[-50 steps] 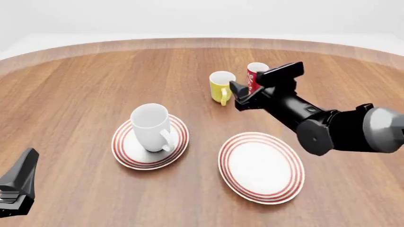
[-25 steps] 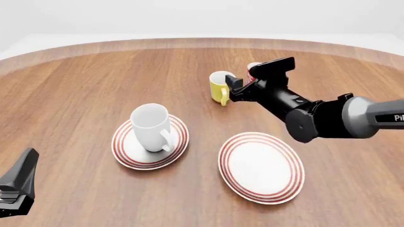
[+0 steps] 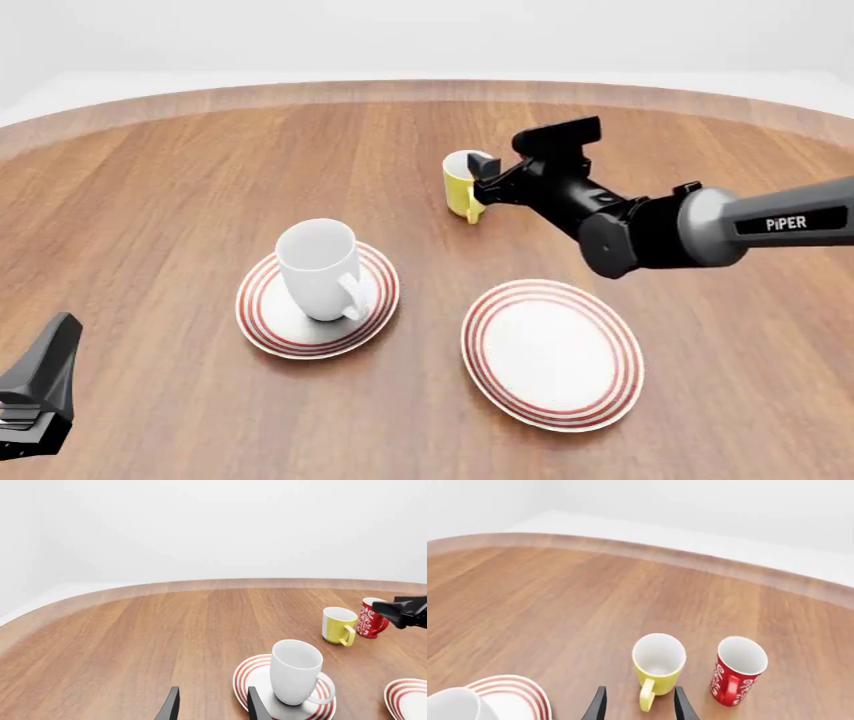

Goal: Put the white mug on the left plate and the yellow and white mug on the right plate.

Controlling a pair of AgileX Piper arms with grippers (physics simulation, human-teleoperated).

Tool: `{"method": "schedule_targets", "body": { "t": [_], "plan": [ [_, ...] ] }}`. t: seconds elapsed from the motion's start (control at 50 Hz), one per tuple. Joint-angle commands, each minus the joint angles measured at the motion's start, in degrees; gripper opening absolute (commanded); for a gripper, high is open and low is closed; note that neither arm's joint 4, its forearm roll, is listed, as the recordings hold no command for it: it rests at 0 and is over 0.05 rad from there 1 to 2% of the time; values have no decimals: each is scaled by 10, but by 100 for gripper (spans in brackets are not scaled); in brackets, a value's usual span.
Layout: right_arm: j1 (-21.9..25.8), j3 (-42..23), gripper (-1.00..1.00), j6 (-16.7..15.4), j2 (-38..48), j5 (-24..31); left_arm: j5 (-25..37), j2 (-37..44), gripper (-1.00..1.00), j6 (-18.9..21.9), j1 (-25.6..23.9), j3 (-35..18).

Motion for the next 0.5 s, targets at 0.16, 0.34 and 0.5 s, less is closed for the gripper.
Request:
{"method": "schedule_targets", "body": {
  "t": [0.16,0.34,0.5],
  "plan": [
    [-13,-21,100,9,38,2,0,0,100,0,0,0],
    [-20,-32,100,11,57,0,0,0,100,0,0,0],
    [-19,-39,100,12,73,0,0,0,100,0,0,0]
  ]
}}
